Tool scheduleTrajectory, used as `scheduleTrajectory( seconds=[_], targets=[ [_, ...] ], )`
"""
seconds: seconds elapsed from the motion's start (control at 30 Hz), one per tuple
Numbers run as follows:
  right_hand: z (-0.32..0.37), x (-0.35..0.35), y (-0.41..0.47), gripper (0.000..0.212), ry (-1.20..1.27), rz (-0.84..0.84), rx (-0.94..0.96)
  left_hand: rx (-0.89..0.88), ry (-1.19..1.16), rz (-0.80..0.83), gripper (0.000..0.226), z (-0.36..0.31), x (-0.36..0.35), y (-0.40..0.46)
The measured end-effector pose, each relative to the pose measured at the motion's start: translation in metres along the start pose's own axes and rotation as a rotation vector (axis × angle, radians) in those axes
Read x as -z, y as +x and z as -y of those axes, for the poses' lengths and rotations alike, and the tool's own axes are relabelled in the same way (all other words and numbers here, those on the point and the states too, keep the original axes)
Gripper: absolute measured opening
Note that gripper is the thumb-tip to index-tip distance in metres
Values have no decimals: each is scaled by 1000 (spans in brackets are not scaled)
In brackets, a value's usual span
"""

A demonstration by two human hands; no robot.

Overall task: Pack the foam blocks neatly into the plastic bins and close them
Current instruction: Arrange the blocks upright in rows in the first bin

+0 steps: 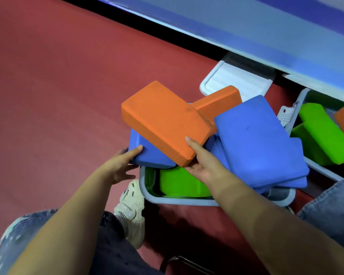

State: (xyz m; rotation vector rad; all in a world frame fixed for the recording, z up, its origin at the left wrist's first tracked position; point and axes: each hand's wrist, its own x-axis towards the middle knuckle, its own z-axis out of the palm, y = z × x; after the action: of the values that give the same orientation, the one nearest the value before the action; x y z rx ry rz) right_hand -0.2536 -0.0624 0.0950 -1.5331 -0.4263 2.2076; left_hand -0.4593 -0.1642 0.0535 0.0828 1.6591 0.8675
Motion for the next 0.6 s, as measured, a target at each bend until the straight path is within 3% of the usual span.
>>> scheduleTrajectory(
  seconds=[0.13, 0.23, 0.4, 0.6],
  targets=[
    [6, -5, -14, 47, -116, -48, 228, -101, 8, -79, 84, 3, -17, -2],
    [16, -14, -29, 75, -173, -187, 420, -225, 126, -179, 85, -2, -21, -11],
    [53, -1, -68, 66, -122, -255, 656, -439, 423, -401, 79, -17, -18, -57],
    [70, 30, -102, 102, -395, -449, 857, -423, 642, -621, 68, -32, -14, -97]
  ],
)
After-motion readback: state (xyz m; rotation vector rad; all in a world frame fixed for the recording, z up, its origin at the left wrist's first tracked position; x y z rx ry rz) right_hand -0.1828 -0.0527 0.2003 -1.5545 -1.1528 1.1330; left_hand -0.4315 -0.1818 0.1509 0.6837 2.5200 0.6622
